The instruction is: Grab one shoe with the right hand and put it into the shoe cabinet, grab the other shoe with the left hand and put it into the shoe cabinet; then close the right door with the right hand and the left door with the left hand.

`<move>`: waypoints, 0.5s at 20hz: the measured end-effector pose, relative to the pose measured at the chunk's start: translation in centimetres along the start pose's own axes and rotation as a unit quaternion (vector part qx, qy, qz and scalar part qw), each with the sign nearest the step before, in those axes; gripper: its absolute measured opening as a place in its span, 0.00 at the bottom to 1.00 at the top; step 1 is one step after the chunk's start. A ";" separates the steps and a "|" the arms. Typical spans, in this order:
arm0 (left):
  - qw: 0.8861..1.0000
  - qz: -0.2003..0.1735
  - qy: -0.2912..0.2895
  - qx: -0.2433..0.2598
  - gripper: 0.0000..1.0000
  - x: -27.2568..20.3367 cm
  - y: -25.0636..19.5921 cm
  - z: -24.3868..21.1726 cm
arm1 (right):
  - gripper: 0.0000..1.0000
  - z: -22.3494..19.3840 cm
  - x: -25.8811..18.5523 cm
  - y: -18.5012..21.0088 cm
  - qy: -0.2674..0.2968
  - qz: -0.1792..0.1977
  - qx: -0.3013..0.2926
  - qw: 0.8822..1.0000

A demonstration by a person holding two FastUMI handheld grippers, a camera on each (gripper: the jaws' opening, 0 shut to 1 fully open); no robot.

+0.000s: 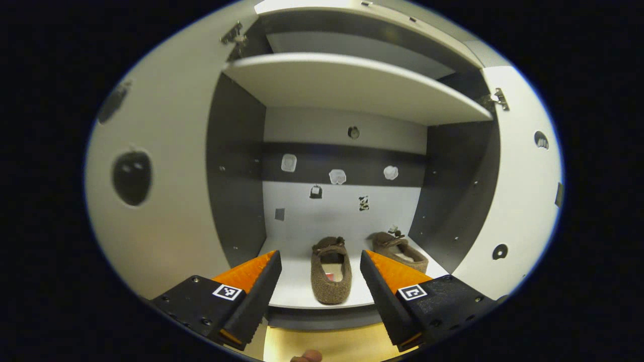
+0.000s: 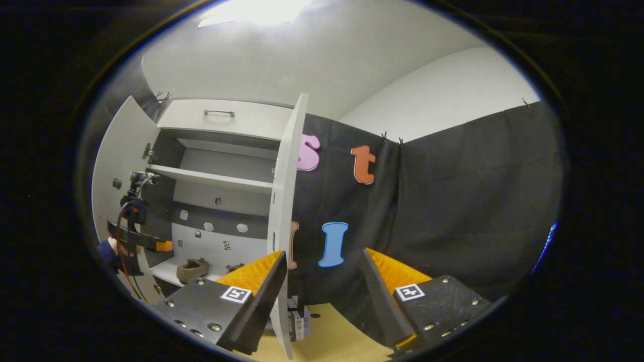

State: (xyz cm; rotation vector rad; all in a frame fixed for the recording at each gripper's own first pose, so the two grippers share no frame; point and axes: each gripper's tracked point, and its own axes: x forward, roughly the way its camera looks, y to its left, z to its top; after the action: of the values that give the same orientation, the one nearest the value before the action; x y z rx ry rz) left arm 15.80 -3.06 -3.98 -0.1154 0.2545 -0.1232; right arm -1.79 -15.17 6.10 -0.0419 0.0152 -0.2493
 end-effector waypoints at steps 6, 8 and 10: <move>0.999 0.018 -0.044 -0.012 1.00 -8.3 0.4 2.7 | 0.94 -2.9 2.8 -0.6 0.031 0.030 0.002 0.999; 0.998 0.023 -0.051 -0.012 0.95 -10.7 0.7 3.2 | 0.96 -3.7 3.8 -0.8 0.039 0.031 -0.001 0.999; 0.998 0.032 -0.055 -0.011 0.96 -13.1 1.4 3.4 | 0.96 -4.4 3.8 -0.9 0.051 0.039 -0.004 0.998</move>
State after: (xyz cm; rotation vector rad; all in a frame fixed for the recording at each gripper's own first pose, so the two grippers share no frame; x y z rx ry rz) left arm 4.23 0.48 2.34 -0.1355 0.1487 -0.0496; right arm 1.61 -17.11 1.68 -0.0365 0.1182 -0.1741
